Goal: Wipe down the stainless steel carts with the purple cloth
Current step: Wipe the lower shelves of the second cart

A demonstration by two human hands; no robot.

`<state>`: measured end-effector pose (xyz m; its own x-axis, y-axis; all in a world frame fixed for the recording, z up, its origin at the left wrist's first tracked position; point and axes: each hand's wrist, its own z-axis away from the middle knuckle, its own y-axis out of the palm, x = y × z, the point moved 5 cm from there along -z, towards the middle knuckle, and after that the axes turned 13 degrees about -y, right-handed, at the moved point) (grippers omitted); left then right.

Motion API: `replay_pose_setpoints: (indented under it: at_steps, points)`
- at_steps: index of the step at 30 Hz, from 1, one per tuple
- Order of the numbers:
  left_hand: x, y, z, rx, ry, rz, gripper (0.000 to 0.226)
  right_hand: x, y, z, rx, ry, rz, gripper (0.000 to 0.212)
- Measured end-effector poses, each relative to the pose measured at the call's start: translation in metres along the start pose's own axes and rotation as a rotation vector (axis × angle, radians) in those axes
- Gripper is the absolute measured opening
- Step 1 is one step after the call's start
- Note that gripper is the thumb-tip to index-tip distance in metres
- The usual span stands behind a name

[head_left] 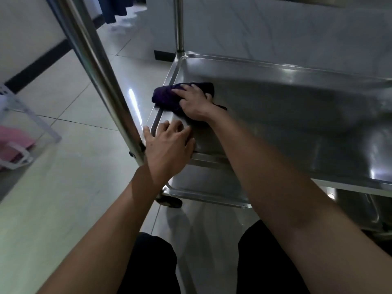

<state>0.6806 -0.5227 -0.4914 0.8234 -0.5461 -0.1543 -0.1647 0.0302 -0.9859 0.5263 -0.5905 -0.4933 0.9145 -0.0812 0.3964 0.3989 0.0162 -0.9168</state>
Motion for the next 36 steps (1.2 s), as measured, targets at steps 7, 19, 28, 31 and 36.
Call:
replay_pose_setpoints:
  at_steps: [7, 19, 28, 31, 36]
  points:
    - [0.011, -0.008, -0.005, 0.021, -0.007, 0.036, 0.042, -0.006, -0.004, 0.006, -0.043, -0.008, 0.035, 0.052]
    - [-0.037, -0.015, -0.003, 0.058, 0.02, 0.122, 0.034, -0.136, -0.047, 0.13, -0.166, 0.289, 0.035, 0.048]
    - [-0.156, 0.024, 0.042, 0.132, 0.332, 0.116, 0.063, -0.168, -0.051, 0.222, -0.179, 0.3, 0.021, 0.047]
    - [-0.152, 0.026, 0.042, 0.084, 0.321, 0.173, 0.059, -0.16, -0.046, 0.245, -0.186, 0.3, 0.023, 0.047]
    - [-0.149, 0.025, 0.038, 0.117, 0.283, 0.219, 0.061, -0.132, -0.035, 0.283, -0.247, 0.303, 0.006, 0.045]
